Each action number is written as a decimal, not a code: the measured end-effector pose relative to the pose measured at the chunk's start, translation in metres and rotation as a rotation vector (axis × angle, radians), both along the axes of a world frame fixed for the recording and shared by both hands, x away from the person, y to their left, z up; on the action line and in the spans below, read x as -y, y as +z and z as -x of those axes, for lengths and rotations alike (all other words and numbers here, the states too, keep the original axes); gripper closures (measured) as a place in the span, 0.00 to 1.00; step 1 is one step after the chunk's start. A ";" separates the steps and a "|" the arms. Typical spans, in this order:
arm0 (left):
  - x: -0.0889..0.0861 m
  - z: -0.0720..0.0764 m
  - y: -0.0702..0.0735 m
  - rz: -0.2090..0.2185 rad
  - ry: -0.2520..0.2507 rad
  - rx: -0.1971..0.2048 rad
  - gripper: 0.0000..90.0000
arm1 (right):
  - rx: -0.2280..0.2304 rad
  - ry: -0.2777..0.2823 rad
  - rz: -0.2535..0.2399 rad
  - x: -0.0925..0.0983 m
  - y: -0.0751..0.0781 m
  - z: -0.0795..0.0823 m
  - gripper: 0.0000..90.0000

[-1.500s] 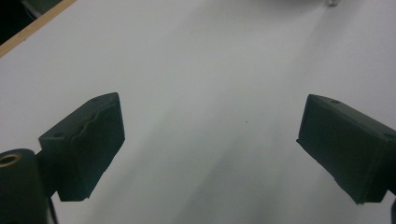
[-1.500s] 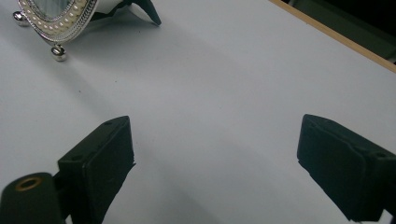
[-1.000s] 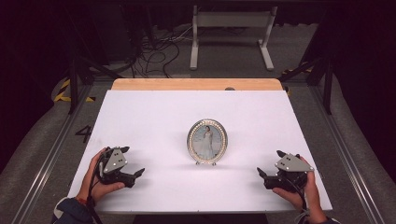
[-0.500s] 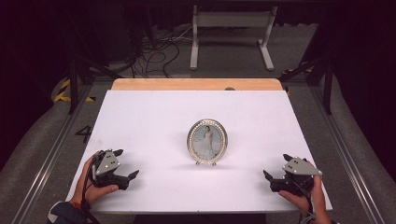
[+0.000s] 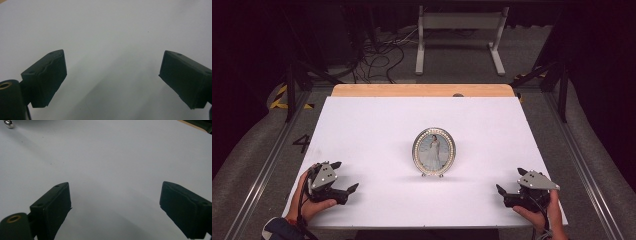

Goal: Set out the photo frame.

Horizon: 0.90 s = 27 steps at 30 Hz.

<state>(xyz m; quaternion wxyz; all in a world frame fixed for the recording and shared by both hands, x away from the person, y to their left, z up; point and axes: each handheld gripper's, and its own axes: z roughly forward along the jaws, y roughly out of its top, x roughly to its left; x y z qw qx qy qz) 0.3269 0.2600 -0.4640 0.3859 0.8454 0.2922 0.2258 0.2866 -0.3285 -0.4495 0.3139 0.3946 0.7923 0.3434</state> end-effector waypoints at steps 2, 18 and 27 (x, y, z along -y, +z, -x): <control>-0.001 0.000 -0.001 0.001 -0.003 -0.003 0.08 | 0.000 0.003 0.006 -0.002 0.000 0.000 0.11; 0.002 -0.002 -0.001 0.019 -0.011 -0.006 0.08 | 0.013 0.001 0.002 -0.002 0.001 0.004 0.11; 0.002 -0.003 -0.001 0.018 -0.013 -0.004 0.08 | 0.013 0.001 0.002 -0.002 0.001 0.004 0.11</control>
